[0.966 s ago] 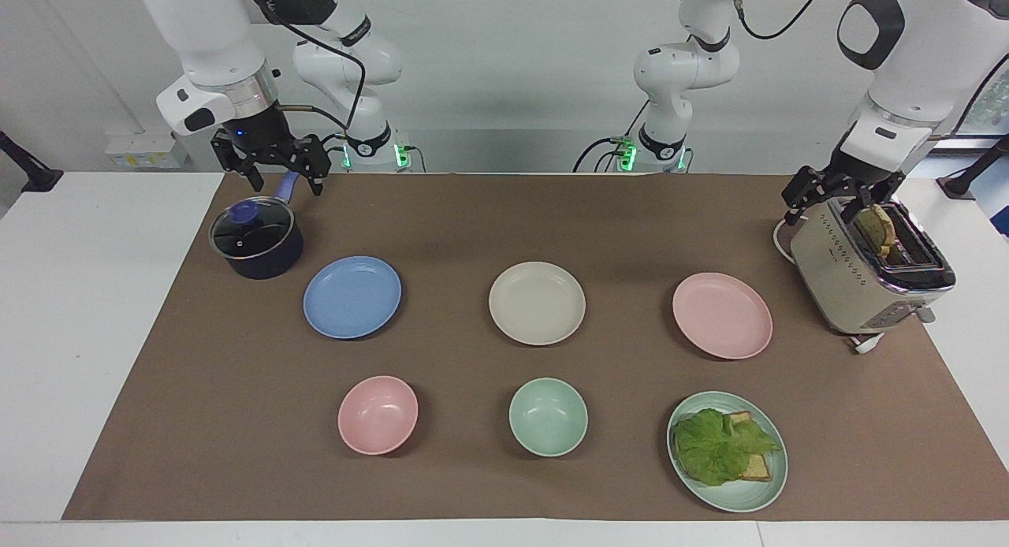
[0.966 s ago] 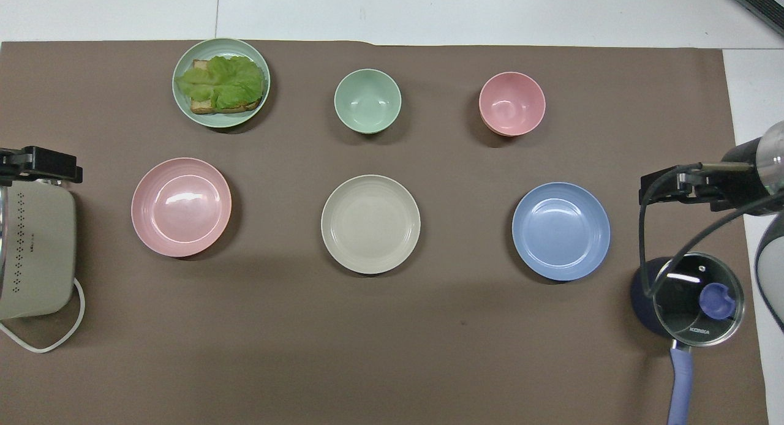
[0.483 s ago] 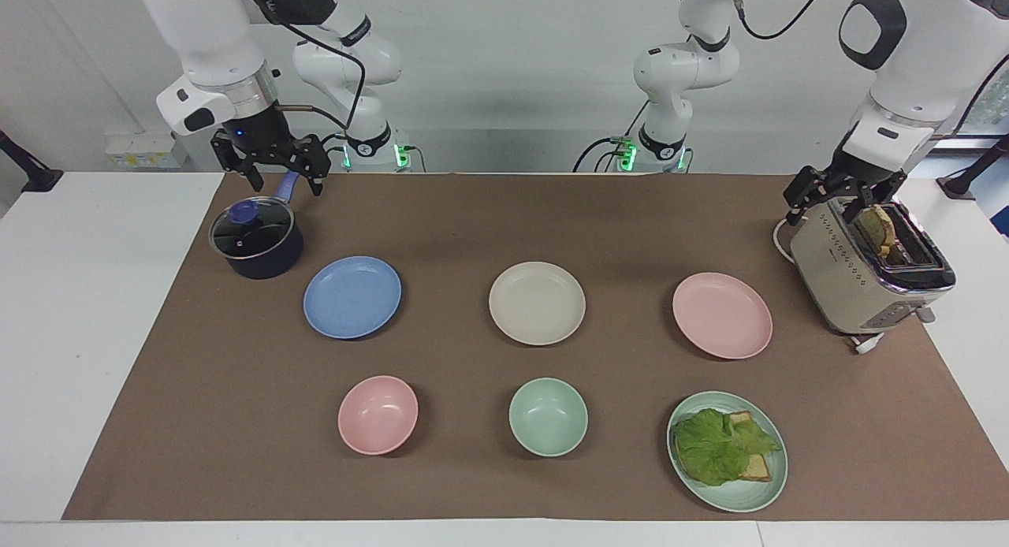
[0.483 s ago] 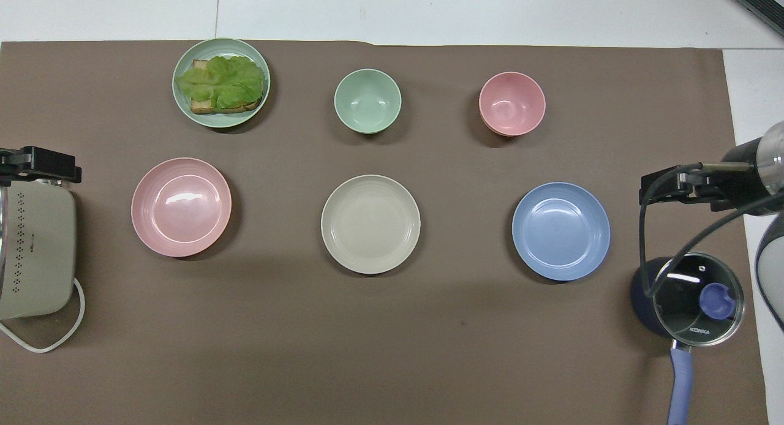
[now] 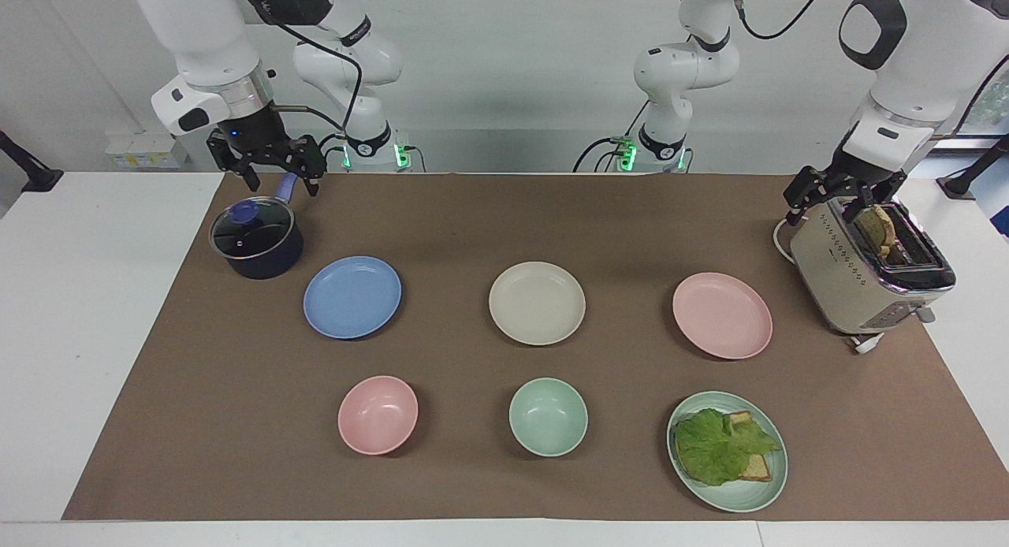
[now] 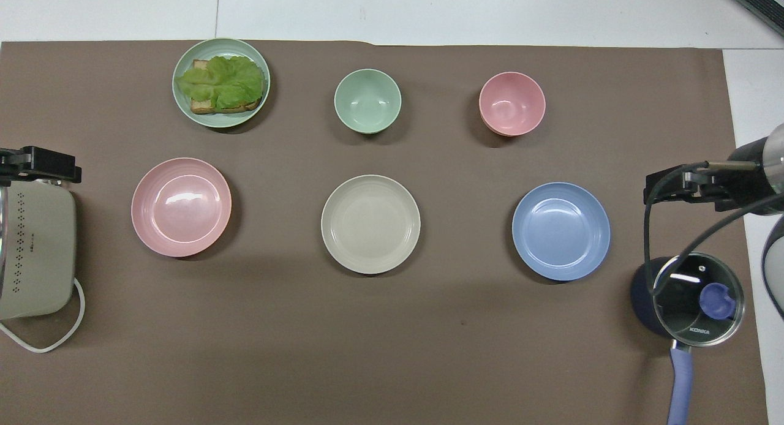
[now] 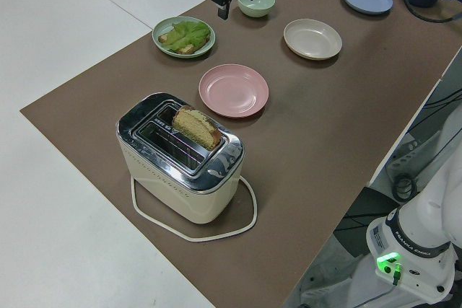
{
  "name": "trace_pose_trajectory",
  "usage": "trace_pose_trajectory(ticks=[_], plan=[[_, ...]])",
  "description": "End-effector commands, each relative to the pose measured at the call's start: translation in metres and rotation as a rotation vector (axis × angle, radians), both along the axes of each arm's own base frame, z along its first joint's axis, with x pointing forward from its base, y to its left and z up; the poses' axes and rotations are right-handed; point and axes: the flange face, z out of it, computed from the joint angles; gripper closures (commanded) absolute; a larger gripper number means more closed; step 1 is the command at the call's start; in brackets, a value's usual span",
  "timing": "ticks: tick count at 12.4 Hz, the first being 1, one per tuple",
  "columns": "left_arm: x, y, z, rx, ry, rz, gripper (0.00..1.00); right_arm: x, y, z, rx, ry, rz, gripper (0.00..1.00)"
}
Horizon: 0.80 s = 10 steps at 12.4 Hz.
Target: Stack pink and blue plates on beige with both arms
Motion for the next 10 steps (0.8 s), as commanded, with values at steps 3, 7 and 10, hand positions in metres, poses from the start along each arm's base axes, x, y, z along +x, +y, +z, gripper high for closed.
trace_pose_trajectory(ticks=[3,7,10], plan=[[-0.003,0.0015,0.0051,0.022,0.008,0.007,0.0,-0.0057,-0.0054,0.0007,0.003,-0.006,0.014,0.0],[-0.0028,0.0015,0.0052,0.022,0.007,0.008,0.0,-0.0057,-0.0046,0.0007,0.002,-0.006,0.018,0.0],[-0.0028,0.0015,0.0052,0.022,0.007,0.008,0.0,-0.0058,-0.0046,0.0,0.002,-0.005,0.02,0.0]])
